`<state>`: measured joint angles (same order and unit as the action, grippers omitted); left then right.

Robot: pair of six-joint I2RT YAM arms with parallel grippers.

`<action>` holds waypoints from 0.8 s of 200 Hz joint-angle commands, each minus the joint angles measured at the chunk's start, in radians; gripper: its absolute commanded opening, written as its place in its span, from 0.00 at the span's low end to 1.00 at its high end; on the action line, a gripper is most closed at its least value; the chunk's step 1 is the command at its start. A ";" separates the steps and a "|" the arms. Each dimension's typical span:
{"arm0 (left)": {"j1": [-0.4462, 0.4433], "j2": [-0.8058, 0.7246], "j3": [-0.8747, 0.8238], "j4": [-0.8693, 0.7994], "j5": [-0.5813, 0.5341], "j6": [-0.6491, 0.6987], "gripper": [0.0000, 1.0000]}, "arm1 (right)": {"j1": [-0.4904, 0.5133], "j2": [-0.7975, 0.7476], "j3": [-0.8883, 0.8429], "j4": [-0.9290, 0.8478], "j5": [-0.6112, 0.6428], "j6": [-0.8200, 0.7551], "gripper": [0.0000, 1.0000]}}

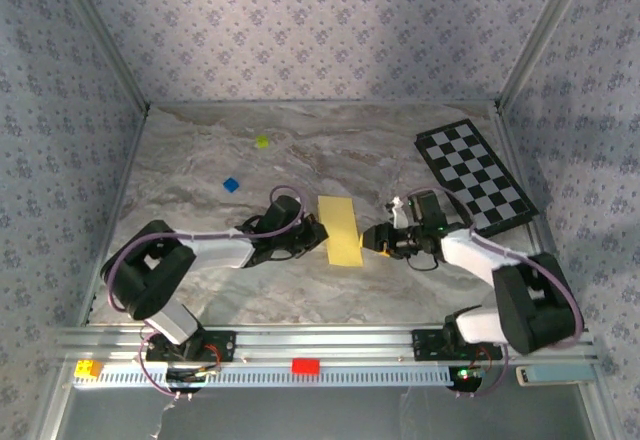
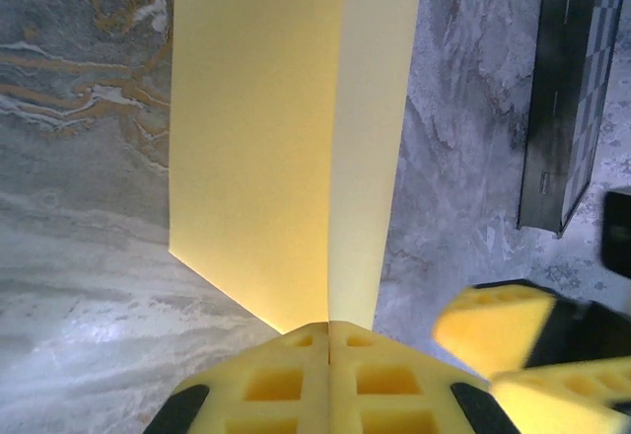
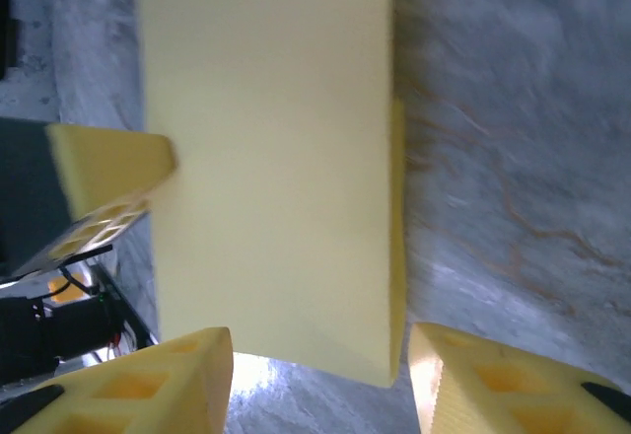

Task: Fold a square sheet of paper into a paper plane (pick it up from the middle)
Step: Third fold the triangle at the center of the table.

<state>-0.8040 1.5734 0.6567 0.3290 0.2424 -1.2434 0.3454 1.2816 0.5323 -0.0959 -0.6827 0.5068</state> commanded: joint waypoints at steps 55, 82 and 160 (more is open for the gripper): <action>0.005 -0.080 -0.022 -0.092 -0.040 -0.011 0.02 | 0.553 -0.309 -0.158 0.229 0.635 -0.477 0.59; 0.005 -0.076 -0.019 -0.087 -0.041 -0.014 0.02 | 0.719 -0.283 -0.180 0.300 0.814 -0.612 0.62; 0.004 -0.073 -0.016 -0.088 -0.037 -0.016 0.02 | 0.888 0.041 -0.112 0.507 1.187 -0.718 0.65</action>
<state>-0.8040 1.5124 0.6361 0.2565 0.2165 -1.2438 1.2148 1.2522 0.3805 0.2920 0.3504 -0.1528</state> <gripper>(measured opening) 0.046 0.658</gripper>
